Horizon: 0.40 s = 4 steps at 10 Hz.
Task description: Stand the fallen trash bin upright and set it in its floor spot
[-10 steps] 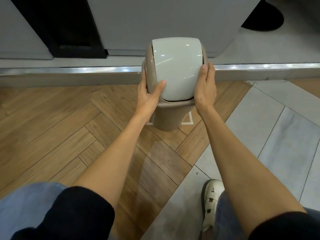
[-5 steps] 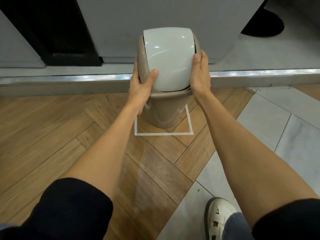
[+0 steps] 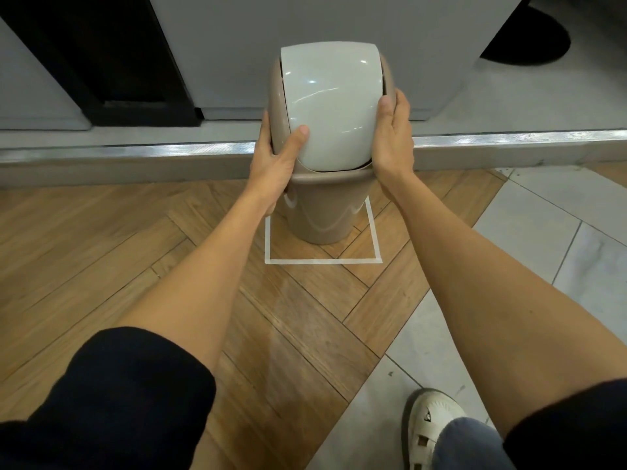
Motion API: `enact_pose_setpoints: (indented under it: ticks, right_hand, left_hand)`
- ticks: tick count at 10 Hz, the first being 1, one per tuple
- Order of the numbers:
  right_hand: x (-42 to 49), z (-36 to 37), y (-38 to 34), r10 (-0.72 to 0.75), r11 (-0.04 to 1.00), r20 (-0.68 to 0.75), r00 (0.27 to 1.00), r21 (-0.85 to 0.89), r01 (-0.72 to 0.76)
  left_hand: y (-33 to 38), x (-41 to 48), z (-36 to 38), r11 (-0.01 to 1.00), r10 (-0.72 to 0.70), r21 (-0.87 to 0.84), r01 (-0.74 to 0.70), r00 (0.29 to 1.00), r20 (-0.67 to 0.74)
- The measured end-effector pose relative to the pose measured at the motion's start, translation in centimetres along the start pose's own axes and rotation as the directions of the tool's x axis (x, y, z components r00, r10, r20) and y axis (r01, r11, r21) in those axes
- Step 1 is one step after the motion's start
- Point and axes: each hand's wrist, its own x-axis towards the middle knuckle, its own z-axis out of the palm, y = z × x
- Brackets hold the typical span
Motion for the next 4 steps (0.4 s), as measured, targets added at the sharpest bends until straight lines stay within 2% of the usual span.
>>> enact_pose_setpoints:
  ticks: [1, 2, 3, 4]
  right_hand:
    - [-0.2, -0.4, -0.7, 0.023, 0.999, 0.020, 1.000, -0.036, -0.022]
    - [-0.4, -1.7, -2.1, 0.065, 0.988, 0.086, 0.994, -0.145, -0.052]
    - [0.0, -4.2, -4.8, 0.117, 0.964, 0.154, 0.981, -0.256, -0.074]
    - [0.7, -7.1, -9.2, 0.149, 0.931, 0.252, 0.956, -0.361, -0.050]
  left_hand:
    - [1.1, -0.4, -0.3, 0.994, -0.039, 0.104, 0.037, 0.999, 0.019]
    - [3.6, -1.2, -0.7, 0.952, -0.130, 0.277, 0.130, 0.991, -0.018]
    - [7.8, -2.1, -0.7, 0.893, -0.104, 0.430, 0.133, 0.990, -0.092]
    - [13.3, -2.4, -0.3, 0.814, -0.066, 0.568, 0.117, 0.992, -0.109]
